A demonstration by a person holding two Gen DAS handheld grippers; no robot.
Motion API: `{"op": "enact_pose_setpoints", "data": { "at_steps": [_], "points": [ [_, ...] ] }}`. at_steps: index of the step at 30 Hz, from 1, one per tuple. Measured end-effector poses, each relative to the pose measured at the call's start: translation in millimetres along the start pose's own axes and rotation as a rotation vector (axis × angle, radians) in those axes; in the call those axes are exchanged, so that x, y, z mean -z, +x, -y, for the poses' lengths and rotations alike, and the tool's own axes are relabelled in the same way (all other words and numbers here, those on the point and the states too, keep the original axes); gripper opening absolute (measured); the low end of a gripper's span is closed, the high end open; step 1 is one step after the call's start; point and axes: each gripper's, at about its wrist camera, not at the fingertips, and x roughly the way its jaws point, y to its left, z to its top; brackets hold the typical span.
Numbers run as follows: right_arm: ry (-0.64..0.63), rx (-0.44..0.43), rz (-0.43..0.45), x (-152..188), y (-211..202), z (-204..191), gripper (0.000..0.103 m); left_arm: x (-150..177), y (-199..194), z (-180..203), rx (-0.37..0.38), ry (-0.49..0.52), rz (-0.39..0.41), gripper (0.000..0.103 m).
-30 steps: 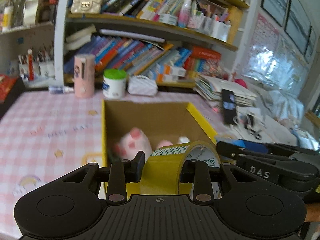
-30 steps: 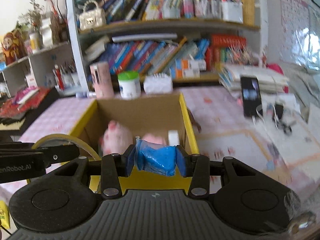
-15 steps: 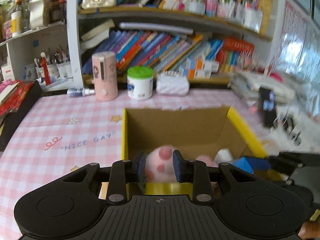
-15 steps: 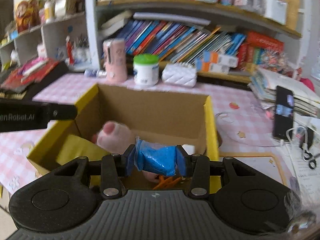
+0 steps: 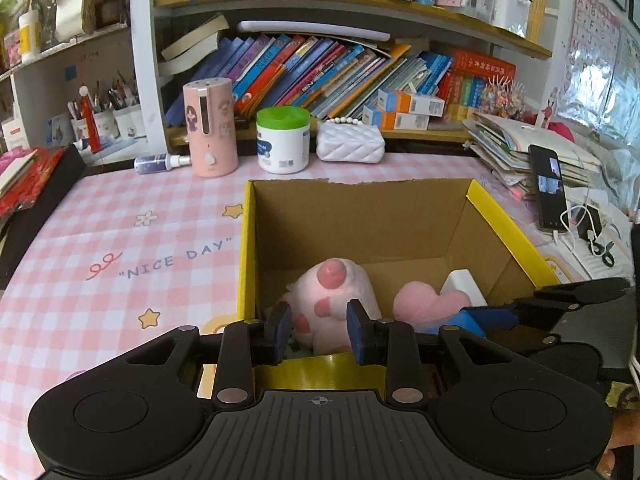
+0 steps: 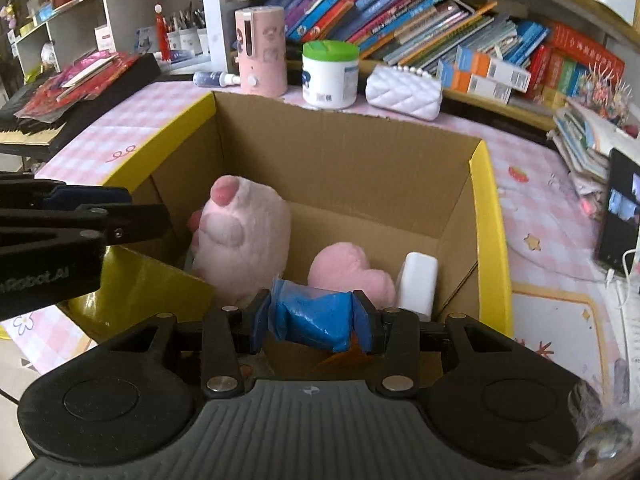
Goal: Organize objects
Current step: 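Lower both tools into the box and open them to drop the items, then withdraw both open tools up and away from the box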
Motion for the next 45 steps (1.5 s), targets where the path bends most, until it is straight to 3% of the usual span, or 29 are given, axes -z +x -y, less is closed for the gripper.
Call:
{"op": "enact_pose_setpoints", "data": {
  "at_steps": [8, 17, 21, 26, 32, 35, 45],
  "points": [
    [0.055, -0.020, -0.035, 1.5, 7.3, 4.3, 0.041, 1.9, -4.7, -0.2, 0.009, -0.013, 0.011, 0.033],
    [0.080, -0.006, -0.025, 2.7, 5.2, 5.3, 0.042, 6.9, -26.2, 1.5, -0.017, -0.025, 0.064, 0.063],
    [0.090, 0.001, 0.030, 3.8, -9.9, 1.7, 0.051, 9.4, -43.4, 0.3, -0.033, -0.036, 0.119, 0.073],
    [0.134, 0.042, 0.132, 8.2, -42.9, -5.2, 0.051, 14.2, -67.9, -5.0, -0.047, -0.055, 0.183, 0.084],
    [0.213, 0.135, 0.241, 24.5, -88.1, -18.2, 0.053, 30.3, -97.3, -20.4, -0.084, -0.077, 0.222, 0.089],
    [0.259, 0.170, 0.257, 38.4, -107.7, -33.3, 0.059, 46.8, -110.3, -31.6, -0.133, -0.099, 0.205, 0.096],
    [0.251, 0.288, 0.246, 94.9, -144.1, -111.2, 0.093, 114.9, -145.7, -60.6, -0.211, -0.115, 0.096, 0.100]
  ]
}}
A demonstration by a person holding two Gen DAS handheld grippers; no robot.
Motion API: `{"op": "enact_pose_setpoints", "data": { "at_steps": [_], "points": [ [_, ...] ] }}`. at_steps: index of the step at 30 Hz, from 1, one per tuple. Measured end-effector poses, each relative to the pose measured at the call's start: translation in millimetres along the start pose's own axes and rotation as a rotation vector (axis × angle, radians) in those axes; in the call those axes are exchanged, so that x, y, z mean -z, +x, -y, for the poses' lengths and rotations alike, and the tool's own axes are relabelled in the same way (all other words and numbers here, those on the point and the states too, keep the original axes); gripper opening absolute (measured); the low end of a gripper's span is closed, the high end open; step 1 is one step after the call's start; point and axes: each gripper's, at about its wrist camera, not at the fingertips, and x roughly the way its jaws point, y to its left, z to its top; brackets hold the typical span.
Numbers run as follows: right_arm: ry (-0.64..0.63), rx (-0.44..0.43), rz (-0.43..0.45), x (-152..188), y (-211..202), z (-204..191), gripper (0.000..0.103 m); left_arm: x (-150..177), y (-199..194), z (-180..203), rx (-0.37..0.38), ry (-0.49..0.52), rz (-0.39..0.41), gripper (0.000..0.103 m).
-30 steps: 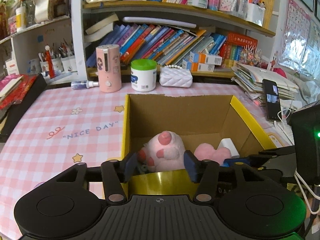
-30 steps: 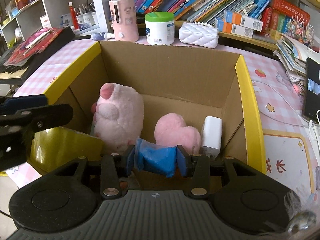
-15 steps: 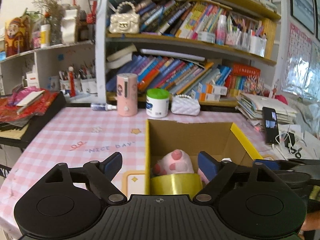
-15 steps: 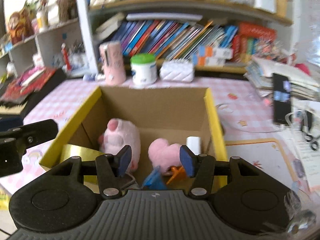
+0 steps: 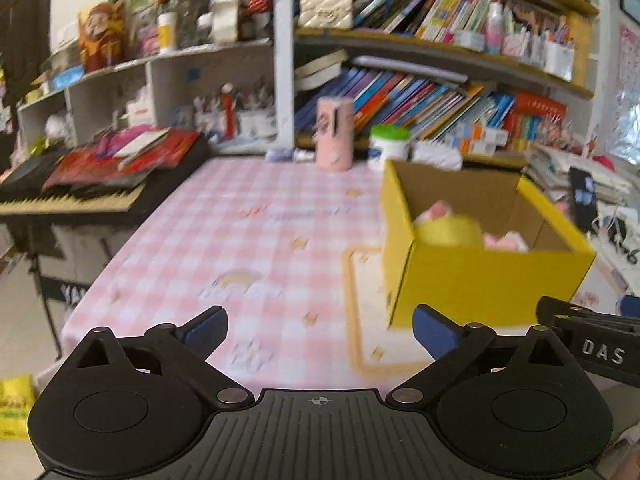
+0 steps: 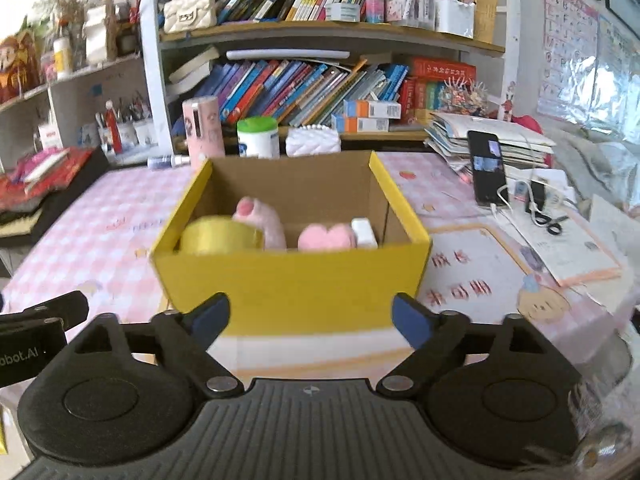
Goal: Organize objects
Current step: 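Withdraw both open tools up and away from the box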
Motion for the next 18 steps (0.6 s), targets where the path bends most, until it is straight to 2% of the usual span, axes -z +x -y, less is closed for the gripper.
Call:
{"op": "enact_pose_setpoints", "data": {
  "at_steps": [3, 6, 10, 18],
  "points": [
    [-0.021, 0.019, -0.016, 18.7, -13.1, -13.1, 0.103, 12.8, -8.2, -11.8, -0.004, 0.001, -0.035, 0.100],
    [-0.027, 0.038, -0.037, 33.1, -23.3, -23.3, 0.103, 20.8, -15.4, -20.6, -0.008, 0.005, -0.041, 0.100],
    [-0.025, 0.060, -0.053, 47.6, -34.3, -33.0, 0.103, 29.1, -26.6, -31.1, 0.023, 0.013, -0.050, 0.100],
    [0.001, 0.040, -0.088, 65.6, -48.3, -47.1, 0.103, 38.4, -41.4, -44.9, 0.027, 0.034, -0.055, 0.100]
  ]
}}
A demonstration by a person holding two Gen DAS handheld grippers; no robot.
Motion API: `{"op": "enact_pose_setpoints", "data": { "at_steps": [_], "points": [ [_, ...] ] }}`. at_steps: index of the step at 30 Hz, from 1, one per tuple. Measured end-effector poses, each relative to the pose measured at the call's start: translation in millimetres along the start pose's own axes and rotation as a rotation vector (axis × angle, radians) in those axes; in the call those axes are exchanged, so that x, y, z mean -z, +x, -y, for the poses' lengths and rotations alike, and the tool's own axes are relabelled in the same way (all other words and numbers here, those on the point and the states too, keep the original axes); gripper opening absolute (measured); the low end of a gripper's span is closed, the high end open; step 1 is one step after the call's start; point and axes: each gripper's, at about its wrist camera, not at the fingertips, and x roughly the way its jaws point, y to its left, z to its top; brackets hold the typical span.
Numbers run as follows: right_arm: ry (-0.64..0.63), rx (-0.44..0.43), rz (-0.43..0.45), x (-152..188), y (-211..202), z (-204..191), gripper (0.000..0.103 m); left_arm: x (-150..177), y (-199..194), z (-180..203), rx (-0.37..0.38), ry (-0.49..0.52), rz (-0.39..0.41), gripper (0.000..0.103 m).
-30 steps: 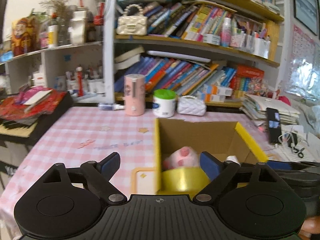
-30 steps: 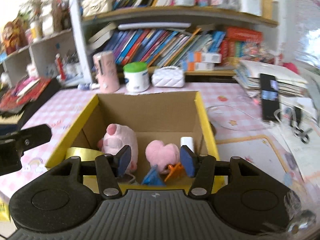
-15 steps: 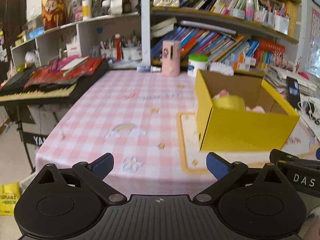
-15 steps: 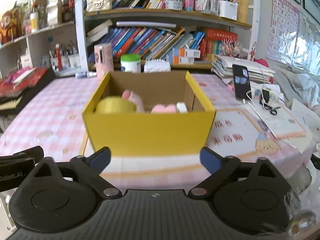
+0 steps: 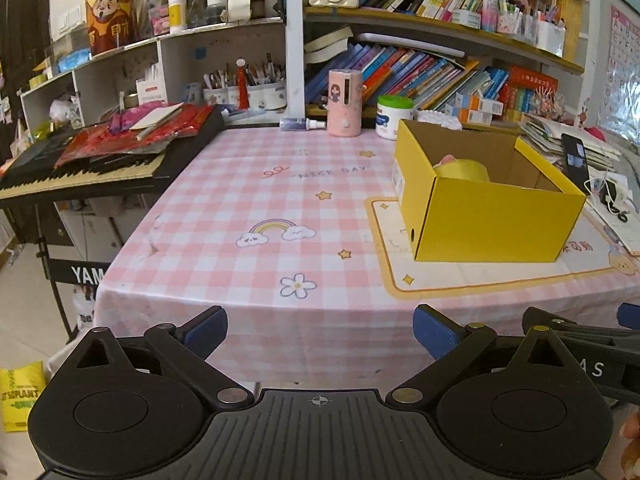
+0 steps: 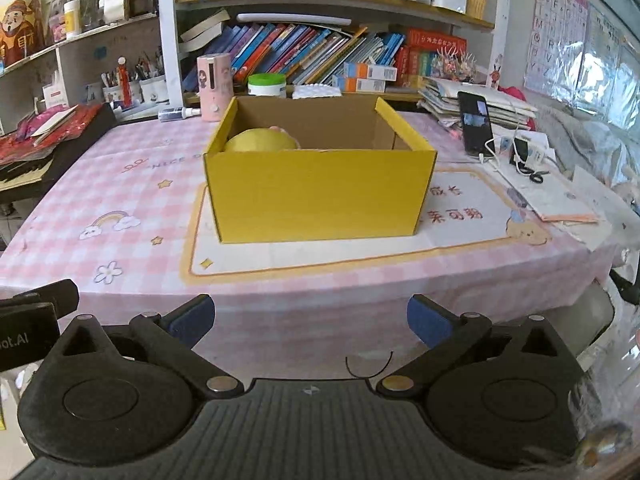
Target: Organize objects
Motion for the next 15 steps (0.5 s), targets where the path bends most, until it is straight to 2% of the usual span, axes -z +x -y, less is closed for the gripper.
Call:
{"op": "enact_pose_setpoints", "data": {
  "at_steps": [8, 15],
  "points": [
    [-0.012, 0.002, -0.020, 4.2, -4.4, -15.7, 0.103, 4.9, -3.5, -6.9, -0.004, -0.005, -0.012, 0.102],
    [-0.033, 0.015, -0.029, 4.2, -3.5, -22.5, 0.103, 4.5, -1.4, -6.8, -0.068, 0.016, -0.014, 0.102]
  ]
}}
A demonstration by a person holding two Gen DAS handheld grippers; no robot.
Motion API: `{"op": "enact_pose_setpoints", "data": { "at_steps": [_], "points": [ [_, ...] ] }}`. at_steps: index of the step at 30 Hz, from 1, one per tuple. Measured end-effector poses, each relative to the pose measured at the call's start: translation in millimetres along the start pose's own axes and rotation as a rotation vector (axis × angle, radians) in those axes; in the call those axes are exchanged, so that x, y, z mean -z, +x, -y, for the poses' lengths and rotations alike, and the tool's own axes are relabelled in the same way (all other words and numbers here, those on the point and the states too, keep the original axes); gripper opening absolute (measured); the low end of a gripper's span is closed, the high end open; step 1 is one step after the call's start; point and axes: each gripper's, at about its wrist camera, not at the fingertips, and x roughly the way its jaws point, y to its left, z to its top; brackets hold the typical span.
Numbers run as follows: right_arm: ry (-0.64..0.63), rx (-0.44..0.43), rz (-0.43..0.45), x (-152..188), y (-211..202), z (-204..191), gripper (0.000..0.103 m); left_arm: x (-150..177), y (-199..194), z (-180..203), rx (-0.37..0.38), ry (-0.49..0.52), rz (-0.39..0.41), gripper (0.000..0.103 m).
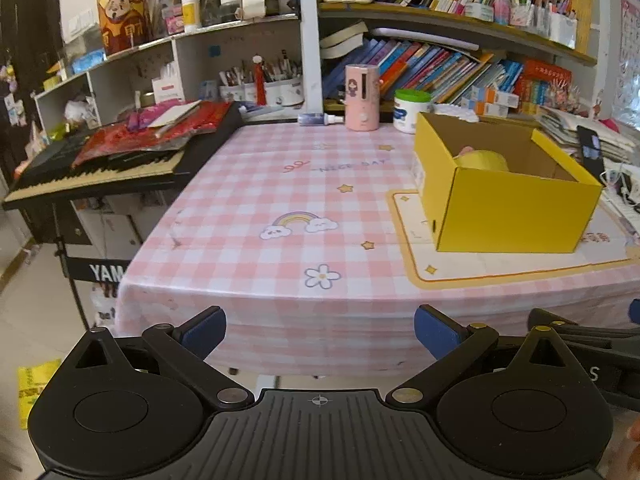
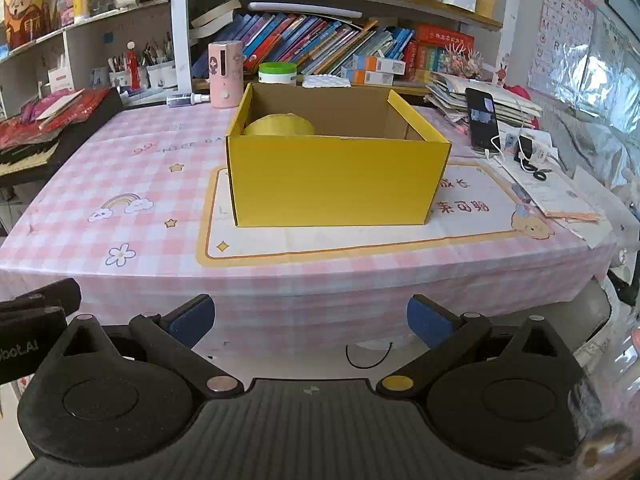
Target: Organize objects
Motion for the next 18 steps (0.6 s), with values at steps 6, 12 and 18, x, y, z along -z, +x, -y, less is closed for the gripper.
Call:
{"op": "enact_pose_setpoints", "data": {
  "at_steps": [6, 12, 18],
  "points": [
    [-0.017, 0.013, -0.006, -0.3, 2.0, -2.9, 0.103, 2.0, 7.0, -0.8, -0.033, 0.009, -0.033, 0.102],
    [-0.027, 0.014, -0.014, 0.0, 3.8, -4.5, 0.103, 4.0, 9.8, -2.9, -0.045, -0.018, -0.031, 0.101],
    [-0.028, 0.047, -0.028, -1.4, 7.1, -6.4, 0.103, 5.1, 11.2, -0.1, -0.053, -0.029, -0.043, 0.101]
  ]
}}
